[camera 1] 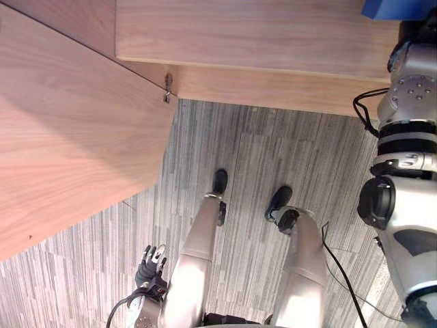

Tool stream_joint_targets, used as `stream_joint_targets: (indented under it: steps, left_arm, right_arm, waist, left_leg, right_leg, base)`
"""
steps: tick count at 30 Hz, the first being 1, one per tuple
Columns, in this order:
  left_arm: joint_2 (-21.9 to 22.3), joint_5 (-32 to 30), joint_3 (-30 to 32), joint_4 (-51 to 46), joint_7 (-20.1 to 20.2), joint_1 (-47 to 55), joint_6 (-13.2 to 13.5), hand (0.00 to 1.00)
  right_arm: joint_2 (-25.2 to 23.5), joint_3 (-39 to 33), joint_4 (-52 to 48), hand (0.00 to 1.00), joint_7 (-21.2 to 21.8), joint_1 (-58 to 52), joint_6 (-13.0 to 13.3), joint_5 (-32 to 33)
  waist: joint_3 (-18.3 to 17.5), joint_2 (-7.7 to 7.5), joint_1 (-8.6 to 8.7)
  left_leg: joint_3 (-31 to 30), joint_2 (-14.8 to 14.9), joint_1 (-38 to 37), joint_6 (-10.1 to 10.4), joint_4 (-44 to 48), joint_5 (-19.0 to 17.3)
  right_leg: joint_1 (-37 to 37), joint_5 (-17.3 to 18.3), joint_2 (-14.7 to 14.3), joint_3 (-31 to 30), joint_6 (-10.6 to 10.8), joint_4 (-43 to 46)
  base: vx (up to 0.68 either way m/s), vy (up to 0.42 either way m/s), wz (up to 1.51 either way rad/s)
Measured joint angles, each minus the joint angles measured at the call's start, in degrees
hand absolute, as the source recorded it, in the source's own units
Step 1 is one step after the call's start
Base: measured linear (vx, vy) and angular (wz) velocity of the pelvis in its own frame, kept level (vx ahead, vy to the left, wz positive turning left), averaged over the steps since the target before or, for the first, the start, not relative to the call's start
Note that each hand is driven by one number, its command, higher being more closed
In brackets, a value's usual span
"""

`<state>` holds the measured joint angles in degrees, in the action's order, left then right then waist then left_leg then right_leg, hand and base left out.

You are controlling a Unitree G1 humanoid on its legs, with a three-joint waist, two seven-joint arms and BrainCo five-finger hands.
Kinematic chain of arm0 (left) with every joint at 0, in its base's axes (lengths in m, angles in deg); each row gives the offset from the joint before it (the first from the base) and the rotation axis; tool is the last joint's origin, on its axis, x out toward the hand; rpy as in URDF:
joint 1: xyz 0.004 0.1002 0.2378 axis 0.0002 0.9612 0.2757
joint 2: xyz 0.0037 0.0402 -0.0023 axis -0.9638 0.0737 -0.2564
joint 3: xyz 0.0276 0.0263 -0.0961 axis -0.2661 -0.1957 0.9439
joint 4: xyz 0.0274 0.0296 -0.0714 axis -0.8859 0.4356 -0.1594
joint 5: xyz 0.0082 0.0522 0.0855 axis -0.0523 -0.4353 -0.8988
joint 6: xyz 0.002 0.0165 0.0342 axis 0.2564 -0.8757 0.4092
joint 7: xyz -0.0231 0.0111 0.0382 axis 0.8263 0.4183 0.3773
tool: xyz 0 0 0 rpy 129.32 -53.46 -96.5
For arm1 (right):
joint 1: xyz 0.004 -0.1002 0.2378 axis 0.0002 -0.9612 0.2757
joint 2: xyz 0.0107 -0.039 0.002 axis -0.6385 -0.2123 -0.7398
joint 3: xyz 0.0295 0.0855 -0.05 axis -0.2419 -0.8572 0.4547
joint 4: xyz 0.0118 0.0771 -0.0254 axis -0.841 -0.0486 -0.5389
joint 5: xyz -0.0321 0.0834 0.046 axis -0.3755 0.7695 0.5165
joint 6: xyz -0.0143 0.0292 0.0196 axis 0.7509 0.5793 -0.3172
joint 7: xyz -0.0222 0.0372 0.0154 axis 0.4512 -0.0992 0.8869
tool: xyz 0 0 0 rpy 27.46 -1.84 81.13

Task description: Walk over to the cabinet, pick up the folder, carry it to the office cabinet, place the folder inside the office cabinet, then close the office cabinet door

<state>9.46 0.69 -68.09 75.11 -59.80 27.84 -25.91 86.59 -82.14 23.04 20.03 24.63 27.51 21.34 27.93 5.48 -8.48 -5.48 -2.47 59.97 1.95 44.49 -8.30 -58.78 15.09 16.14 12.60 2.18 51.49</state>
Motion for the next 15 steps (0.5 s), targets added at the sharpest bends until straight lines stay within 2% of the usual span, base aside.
stream_joint_targets:
  steps: [9,12,15]
  left_arm:
    - [0.08,0.58,0.36,0.01,-1.31,-0.43,0.00,0.00]
    - [0.12,0.82,0.57,0.01,-1.50,-0.46,0.00,0.00]
    - [0.08,1.02,0.59,0.03,-1.54,-0.46,0.01,0.00]
  right_arm:
    - [0.04,2.47,0.01,0.00,-0.10,2.94,0.22,-0.40]
    - [0.42,4.31,0.00,0.00,-0.32,3.34,-0.08,-4.49]
    - [0.46,4.40,0.01,0.00,-0.64,5.11,-1.05,-6.91]
  waist:
    - [0.37,-0.63,0.16]
    - [0.50,-0.85,0.28]
    - [0.49,-0.94,0.06]
  left_leg:
    - [-1.12,0.13,0.01,0.71,-2.04,1.49]
    - [-1.30,0.19,-0.01,0.81,-2.39,1.78]
    - [-0.89,0.61,-0.25,0.57,-4.21,2.70]
  right_leg:
    - [-0.04,-0.16,-0.14,1.40,-0.25,-0.67]
    - [-0.03,-0.29,-0.25,1.59,-0.46,-0.87]
    - [0.31,-1.73,-0.63,2.06,-2.70,-2.89]
  base:
    - [-0.01,-0.018,0.06]
    - [0.00,-0.004,0.01]
    - [-0.01,0.000,-0.06]
